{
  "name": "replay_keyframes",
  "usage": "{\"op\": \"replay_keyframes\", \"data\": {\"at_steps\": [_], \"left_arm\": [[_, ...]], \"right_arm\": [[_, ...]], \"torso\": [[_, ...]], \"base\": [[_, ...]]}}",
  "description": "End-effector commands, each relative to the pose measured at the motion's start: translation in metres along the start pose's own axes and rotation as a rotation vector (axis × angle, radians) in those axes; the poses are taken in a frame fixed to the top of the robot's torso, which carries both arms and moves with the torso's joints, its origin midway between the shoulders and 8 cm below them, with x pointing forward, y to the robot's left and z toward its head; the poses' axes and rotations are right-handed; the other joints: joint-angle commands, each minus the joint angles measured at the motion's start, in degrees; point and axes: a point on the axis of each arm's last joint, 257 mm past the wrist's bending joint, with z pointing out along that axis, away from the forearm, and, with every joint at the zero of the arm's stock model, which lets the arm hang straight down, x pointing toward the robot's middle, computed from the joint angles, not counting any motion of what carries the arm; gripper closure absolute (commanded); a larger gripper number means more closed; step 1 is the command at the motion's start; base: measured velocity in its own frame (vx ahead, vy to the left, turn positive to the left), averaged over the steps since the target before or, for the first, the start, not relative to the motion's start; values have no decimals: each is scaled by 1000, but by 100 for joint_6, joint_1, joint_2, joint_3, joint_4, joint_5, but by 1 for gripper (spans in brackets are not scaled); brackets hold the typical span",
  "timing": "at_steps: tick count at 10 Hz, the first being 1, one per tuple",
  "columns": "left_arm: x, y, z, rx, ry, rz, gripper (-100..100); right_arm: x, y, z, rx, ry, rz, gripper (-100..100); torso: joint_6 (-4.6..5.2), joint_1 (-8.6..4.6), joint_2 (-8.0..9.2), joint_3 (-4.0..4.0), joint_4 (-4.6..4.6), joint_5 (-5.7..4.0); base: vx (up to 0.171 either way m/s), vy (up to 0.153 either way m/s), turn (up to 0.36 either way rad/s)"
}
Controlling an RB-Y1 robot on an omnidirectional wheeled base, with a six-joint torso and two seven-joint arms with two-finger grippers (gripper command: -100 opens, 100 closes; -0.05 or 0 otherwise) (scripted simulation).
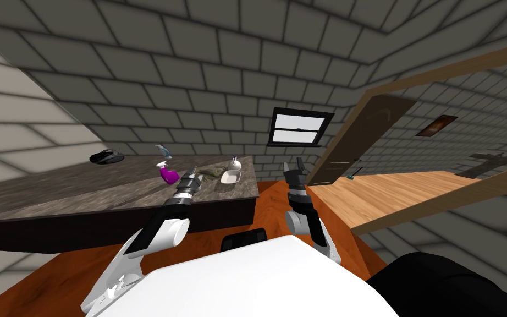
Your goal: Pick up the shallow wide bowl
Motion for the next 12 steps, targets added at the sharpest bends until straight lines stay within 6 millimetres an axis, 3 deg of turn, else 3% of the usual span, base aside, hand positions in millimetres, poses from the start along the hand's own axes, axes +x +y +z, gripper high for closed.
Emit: {"op": "replay_keyframes", "data": {"at_steps": [1,12], "left_arm": [[2,10,3,-41,4,-6,-100],[13,71,14,-280,13,-35,-100]], "right_arm": [[0,0,0,0,0,0,0],[0,0,0,0,0,0,0]], "torso": [[0,0,0,0,0,0],[0,0,2,1,0,0]], "base": [[10,-2,-57],[7,-2,-43]]}}
